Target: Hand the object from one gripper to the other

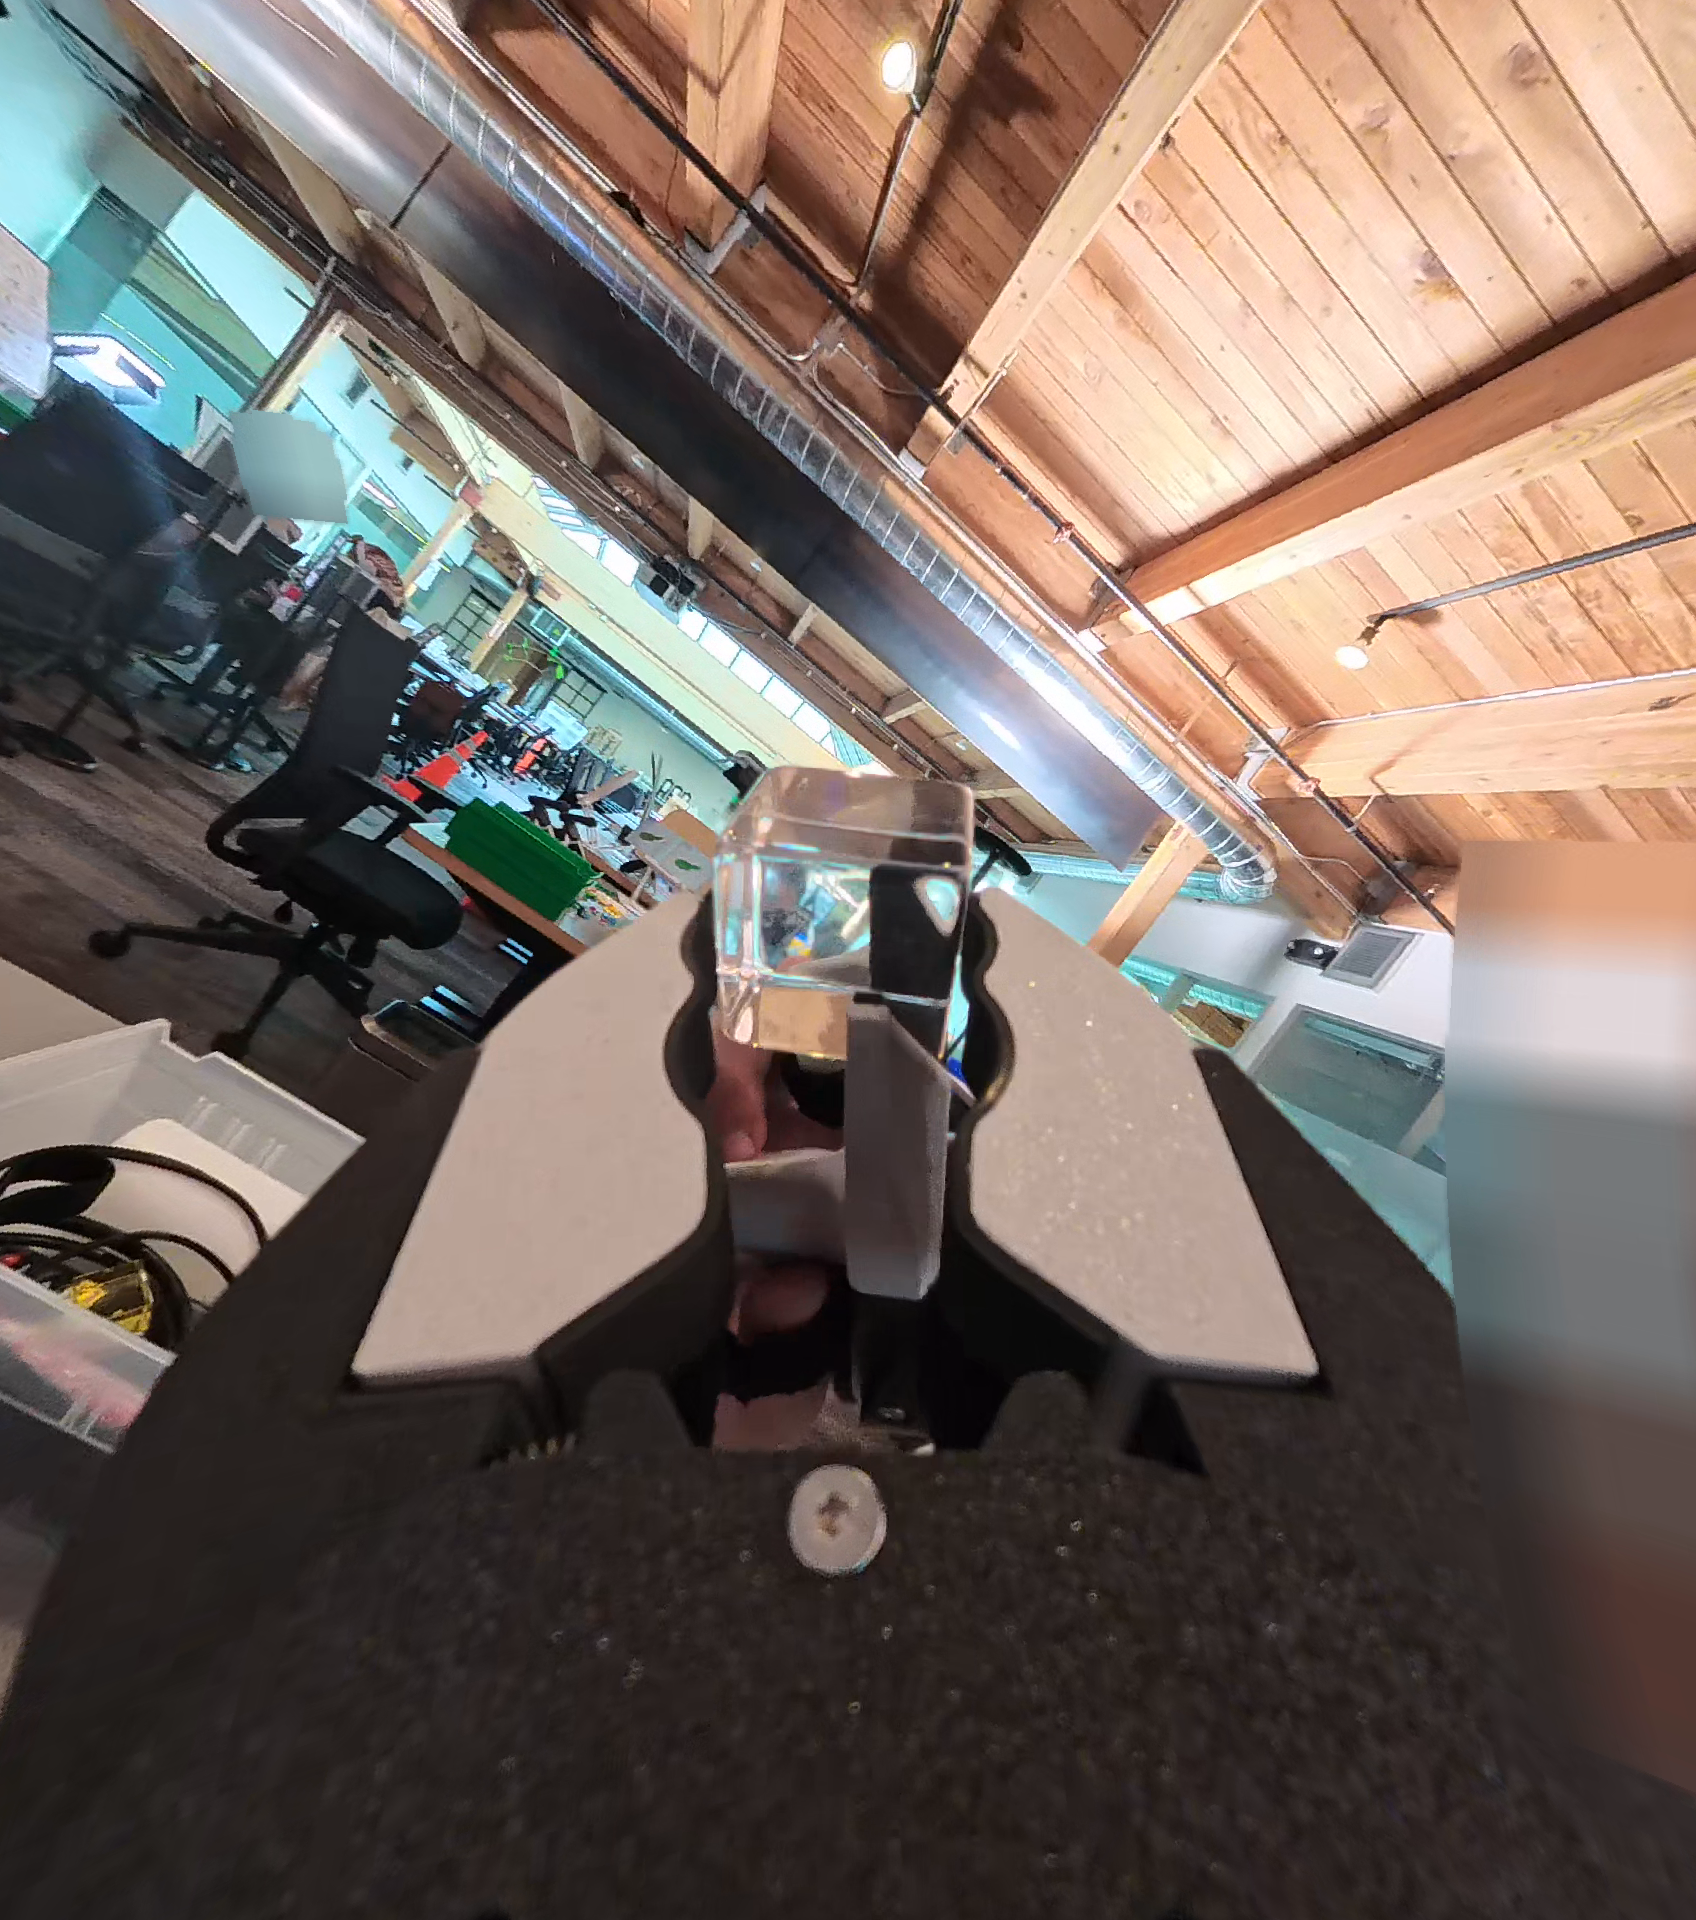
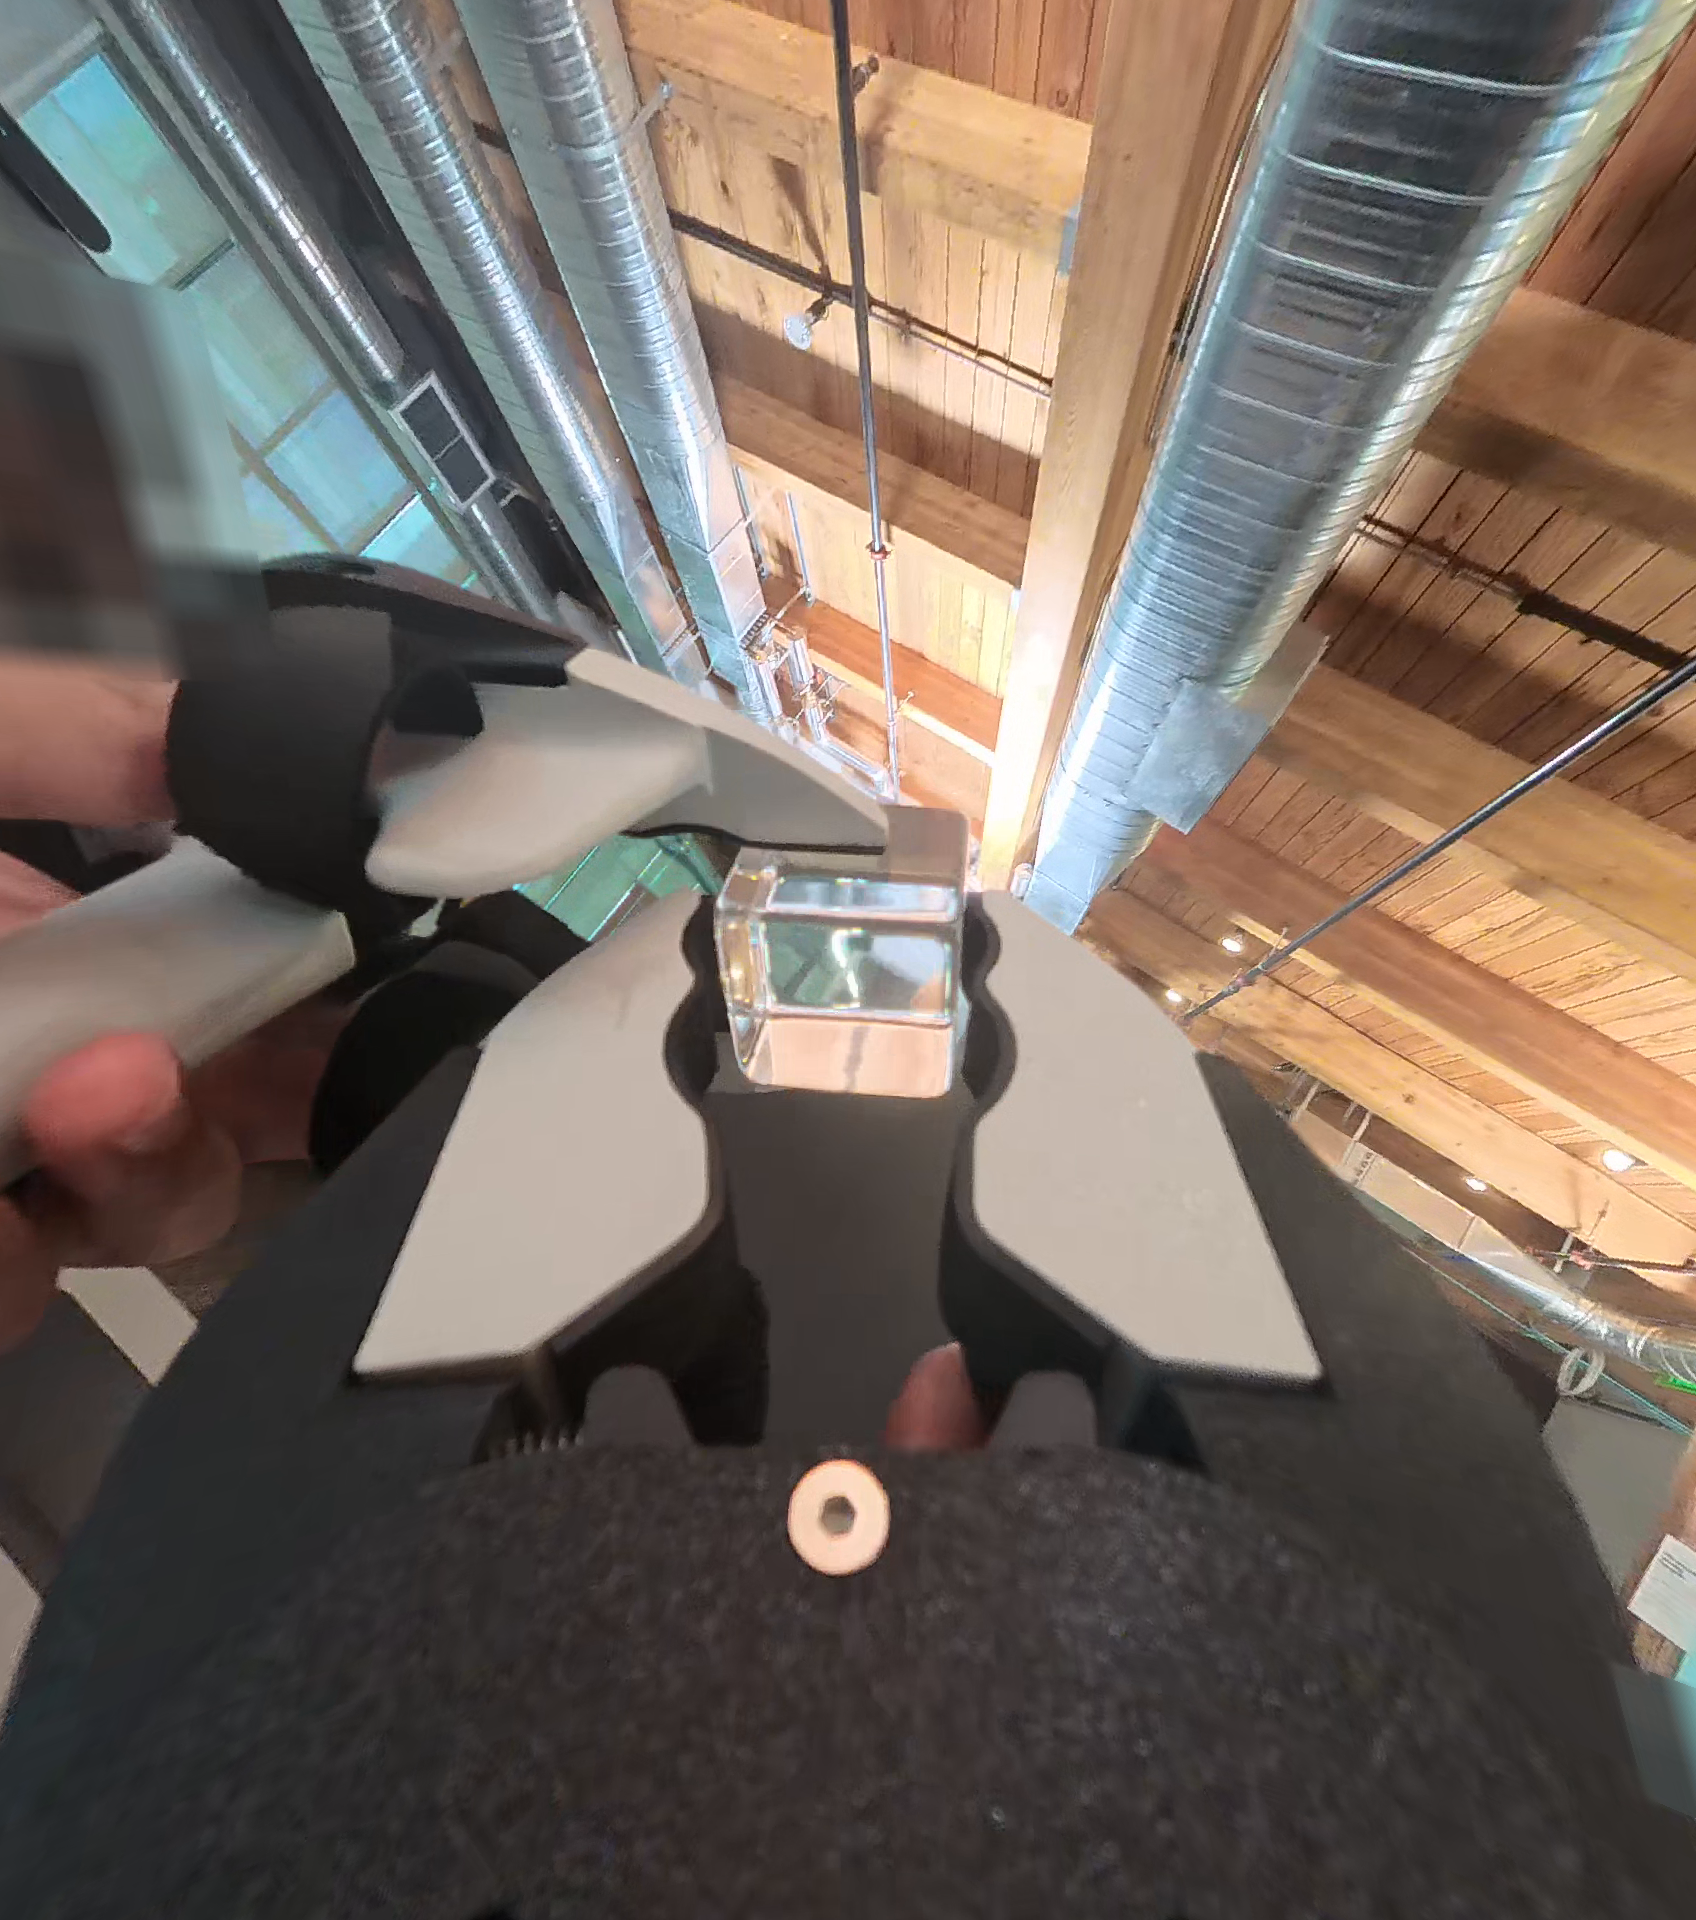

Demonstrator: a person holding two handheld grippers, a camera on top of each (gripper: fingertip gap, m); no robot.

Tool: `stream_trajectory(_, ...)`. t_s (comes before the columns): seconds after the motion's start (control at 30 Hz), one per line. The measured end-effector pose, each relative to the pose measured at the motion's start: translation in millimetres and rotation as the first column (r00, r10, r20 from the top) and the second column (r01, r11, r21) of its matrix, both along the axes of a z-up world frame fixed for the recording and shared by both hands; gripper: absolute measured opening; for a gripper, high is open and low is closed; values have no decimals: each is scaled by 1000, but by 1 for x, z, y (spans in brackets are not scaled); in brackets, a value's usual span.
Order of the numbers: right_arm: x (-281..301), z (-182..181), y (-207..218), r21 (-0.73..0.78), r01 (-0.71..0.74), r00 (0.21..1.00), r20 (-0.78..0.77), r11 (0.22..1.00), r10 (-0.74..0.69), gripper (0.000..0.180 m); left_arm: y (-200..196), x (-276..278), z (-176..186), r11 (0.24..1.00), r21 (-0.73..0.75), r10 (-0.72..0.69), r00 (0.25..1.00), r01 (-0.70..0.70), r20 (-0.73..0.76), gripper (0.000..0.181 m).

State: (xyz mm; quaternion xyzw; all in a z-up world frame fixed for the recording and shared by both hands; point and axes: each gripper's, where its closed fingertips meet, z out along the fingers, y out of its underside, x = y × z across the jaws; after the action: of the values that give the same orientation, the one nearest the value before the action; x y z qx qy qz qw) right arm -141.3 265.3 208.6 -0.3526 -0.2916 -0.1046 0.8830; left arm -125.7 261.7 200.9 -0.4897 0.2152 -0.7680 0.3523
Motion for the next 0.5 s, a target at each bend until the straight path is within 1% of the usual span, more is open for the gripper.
stream_trajectory(0.07, 0, 0, 0, -18, -6, 1000, 27, 1000, 6, 45, 0, -1, 0, 1000, 18, 6, 1000, -6, -19, 44)
stream_trajectory(0.13, 3, 2, -2, -6, -8, 1000, 23, 1000, 8, 45, 2, -6, 2, 996, 70, 58, 998, -56, -39, 44)
stream_trajectory(0.2, 6, 4, -4, 2, -15, 1000, 25, 1000, 15, 45, 9, -18, 7, 985, 112, 138, 989, -132, -47, 54)
stream_trajectory(0.27, 10, 5, -3, -34, -57, 998, 28, 998, 58, 44, 16, -36, 11, 971, 139, 206, 977, -197, -60, 58)
stream_trajectory(0.3, 10, 4, -3, -65, -93, 995, 29, 993, 95, 44, 18, -44, 11, 966, 151, 223, 971, -209, -83, 57)
stream_trajectory(0.33, 10, 2, -3, -107, -159, 986, 25, 981, 163, 45, 18, -51, 9, 967, 158, 219, 968, -199, -122, 56)
stream_trajectory(0.4, 10, 0, -1, -220, -316, 948, -49, 923, 313, 45, 8, -59, 2, 976, 189, 148, 965, -107, -218, 54)
stream_trajectory(0.43, 10, 0, -1, -265, -406, 914, -104, 874, 393, 45, 3, -62, -2, 976, 209, 120, 958, -66, -260, 53)
stream_trajectory(0.47, 9, 0, -2, -304, -501, 865, -160, 810, 475, 45, 0, -64, -6, 972, 233, 108, 948, -37, -299, 52)
stream_trajectory(0.5, 8, 1, -4, -333, -589, 808, -222, 736, 546, 45, -1, -65, -11, 967, 253, 113, 936, -26, -334, 57)
